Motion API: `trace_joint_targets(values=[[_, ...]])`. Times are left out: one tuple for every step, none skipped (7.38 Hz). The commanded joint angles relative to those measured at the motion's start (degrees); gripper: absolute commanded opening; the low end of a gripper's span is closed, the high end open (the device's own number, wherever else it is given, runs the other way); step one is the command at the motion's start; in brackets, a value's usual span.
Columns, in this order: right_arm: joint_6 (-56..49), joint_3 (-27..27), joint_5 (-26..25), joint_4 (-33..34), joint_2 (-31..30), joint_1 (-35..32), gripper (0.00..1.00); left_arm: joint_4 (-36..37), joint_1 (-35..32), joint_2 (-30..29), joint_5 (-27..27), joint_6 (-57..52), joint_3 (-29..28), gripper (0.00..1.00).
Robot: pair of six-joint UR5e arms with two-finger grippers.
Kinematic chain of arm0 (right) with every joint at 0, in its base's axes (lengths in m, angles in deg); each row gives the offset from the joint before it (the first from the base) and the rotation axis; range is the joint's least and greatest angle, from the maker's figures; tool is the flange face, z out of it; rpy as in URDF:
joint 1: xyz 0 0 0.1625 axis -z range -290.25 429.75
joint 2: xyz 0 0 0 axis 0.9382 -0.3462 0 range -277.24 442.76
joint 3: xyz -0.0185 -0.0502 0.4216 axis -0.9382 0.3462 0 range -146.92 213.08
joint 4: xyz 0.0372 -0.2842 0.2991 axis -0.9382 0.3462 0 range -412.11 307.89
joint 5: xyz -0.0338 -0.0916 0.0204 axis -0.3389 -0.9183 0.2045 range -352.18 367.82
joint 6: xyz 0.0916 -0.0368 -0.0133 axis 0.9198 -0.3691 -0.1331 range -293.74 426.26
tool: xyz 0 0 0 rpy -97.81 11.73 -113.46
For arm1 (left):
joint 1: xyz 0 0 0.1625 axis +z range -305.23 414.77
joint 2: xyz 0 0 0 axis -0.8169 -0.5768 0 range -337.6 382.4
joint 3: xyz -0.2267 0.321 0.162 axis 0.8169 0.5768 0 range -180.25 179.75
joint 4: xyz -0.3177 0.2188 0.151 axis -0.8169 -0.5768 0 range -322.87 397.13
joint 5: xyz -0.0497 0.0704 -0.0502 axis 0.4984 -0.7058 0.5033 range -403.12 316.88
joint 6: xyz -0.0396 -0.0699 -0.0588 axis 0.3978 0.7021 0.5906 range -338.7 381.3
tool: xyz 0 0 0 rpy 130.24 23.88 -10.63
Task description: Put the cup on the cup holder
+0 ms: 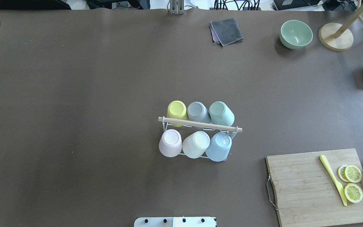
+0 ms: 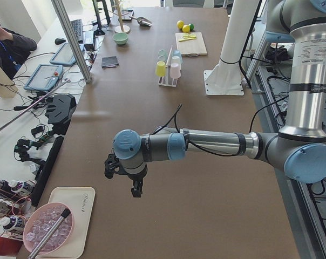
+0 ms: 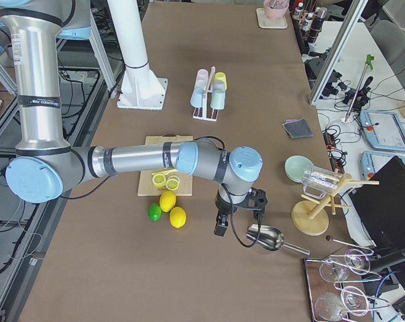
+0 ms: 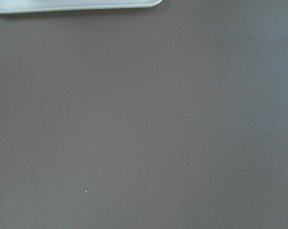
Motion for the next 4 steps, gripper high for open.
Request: trace_joint_targets(values=[[-6.4,0.9,-0.3,-0.8,-2.9,-2.7,1.0,0.0,0.0,0.0,0.1,0.0,1.3,0.99],[-6.7,0.6,-0.2,-0.8,-3.3,-4.2,1.0,0.2,-0.1,0.1,0.1,0.1,2.1,0.99],[-6.7,0.5,-0.2,-0.8,-3.3,-4.4,1.0,0.0,-0.1,0.0,0.0,0.1,2.2,0.99],[-6.6,0.4,0.0,-0.8,-3.4,-4.5,1.0,-0.6,0.0,-0.1,-0.1,0.1,0.6,0.99]])
